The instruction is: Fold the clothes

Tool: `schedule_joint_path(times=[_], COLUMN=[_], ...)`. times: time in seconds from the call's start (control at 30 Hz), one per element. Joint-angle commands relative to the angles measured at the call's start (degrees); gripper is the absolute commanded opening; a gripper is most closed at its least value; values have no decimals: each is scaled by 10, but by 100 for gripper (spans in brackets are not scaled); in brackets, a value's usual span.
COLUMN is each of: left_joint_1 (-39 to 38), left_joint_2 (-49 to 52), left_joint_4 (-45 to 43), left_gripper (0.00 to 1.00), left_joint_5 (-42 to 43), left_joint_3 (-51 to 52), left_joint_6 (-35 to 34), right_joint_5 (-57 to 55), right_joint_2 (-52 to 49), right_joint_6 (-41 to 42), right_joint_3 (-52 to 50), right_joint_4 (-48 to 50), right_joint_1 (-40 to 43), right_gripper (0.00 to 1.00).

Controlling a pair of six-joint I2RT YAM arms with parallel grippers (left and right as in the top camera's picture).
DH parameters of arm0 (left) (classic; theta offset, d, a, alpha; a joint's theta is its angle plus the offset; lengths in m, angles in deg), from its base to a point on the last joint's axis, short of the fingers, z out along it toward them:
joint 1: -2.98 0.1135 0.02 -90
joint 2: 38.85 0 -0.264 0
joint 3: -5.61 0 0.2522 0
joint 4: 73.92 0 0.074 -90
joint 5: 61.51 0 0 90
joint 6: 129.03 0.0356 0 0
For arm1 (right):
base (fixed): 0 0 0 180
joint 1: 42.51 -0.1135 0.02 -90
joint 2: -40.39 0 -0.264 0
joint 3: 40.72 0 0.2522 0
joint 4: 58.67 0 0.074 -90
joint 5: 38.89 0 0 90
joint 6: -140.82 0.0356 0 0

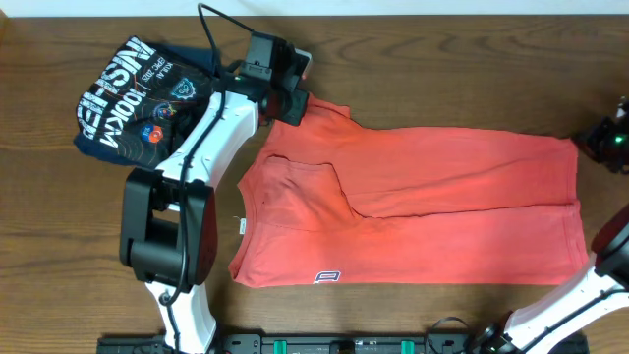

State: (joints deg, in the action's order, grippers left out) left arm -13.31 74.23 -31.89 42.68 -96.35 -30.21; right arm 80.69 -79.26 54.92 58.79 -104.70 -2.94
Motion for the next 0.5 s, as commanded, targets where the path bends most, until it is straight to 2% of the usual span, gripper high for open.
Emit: schedule_joint_path(times=[0.0,0.47], left_joint_1=[-2,-2], left_joint_2=[-49,-54], left_joint_4=[7,83], left_gripper=[6,6], left_joint_5=[3,3], left_joint_3=[-2,-2], left_joint_6=[-3,-3], right_joint_5=[24,24], right_joint_2=[32,32], right_joint_6=[-3,1], right_joint_3=[5,4], right_joint_4=[-5,-33], right_joint_1=[5,5], right_gripper=[1,1])
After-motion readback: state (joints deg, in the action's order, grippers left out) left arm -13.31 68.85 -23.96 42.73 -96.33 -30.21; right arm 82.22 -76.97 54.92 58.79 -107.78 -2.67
